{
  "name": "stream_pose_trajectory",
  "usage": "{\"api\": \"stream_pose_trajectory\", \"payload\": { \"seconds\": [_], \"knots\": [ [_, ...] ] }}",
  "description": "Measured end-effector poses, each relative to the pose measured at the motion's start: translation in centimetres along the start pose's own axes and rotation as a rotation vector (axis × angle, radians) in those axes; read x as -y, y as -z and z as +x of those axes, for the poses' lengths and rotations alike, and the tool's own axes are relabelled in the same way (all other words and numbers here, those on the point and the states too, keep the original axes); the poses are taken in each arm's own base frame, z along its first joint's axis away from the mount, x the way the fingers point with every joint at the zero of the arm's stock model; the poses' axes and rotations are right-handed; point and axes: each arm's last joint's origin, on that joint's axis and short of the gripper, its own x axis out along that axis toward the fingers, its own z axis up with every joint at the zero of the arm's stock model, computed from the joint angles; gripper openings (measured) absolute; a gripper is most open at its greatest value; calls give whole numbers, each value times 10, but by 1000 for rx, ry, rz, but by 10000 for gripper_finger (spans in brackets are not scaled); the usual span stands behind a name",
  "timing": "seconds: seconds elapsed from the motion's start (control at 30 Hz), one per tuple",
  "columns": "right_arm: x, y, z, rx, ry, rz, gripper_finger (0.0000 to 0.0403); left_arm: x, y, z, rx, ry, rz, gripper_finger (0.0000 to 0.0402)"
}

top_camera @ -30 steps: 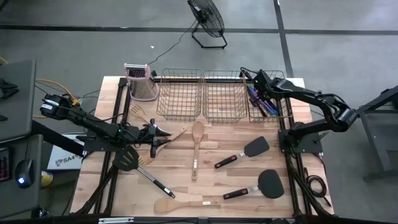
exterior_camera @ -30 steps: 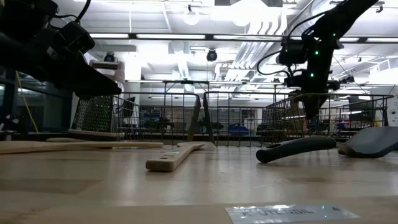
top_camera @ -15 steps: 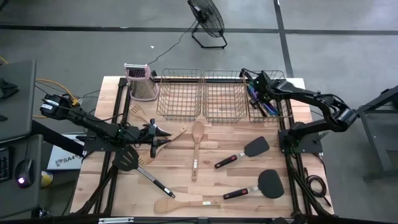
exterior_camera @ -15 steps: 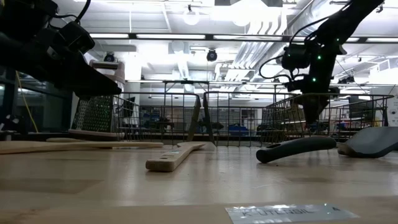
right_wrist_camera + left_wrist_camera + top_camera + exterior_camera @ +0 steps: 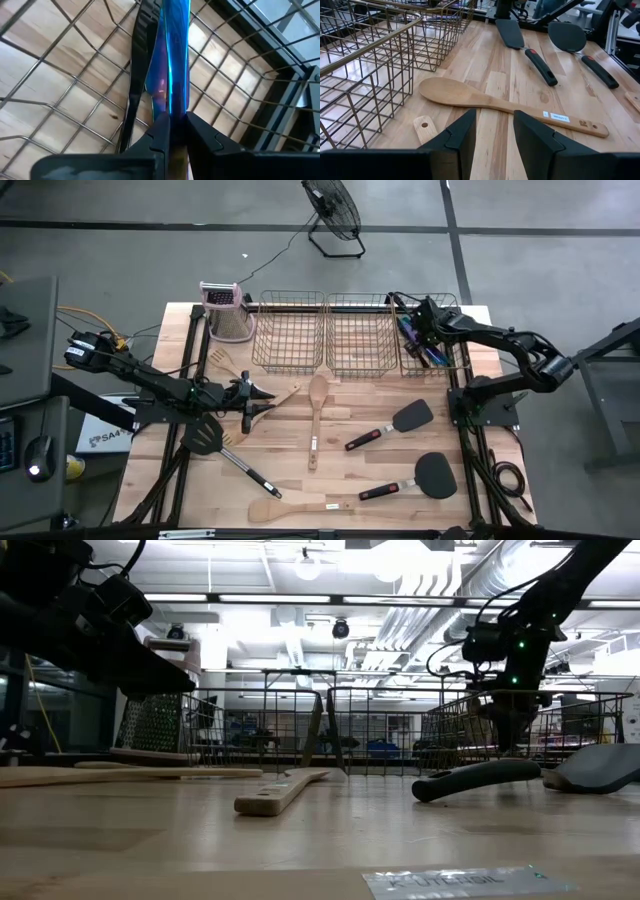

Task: Pick & Place Kitchen Items
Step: Put the blue table knife into the right mesh basket

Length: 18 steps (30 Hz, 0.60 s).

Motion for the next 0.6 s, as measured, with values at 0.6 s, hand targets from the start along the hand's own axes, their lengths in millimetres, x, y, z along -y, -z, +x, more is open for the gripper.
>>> {"api": "stream_pose_trajectory", "payload": {
  "seconds": [0.6],
  "knots": [
    [-5,14,14,52,-30,1,42,0,0,0,0,0,0,129]
  ]
}}
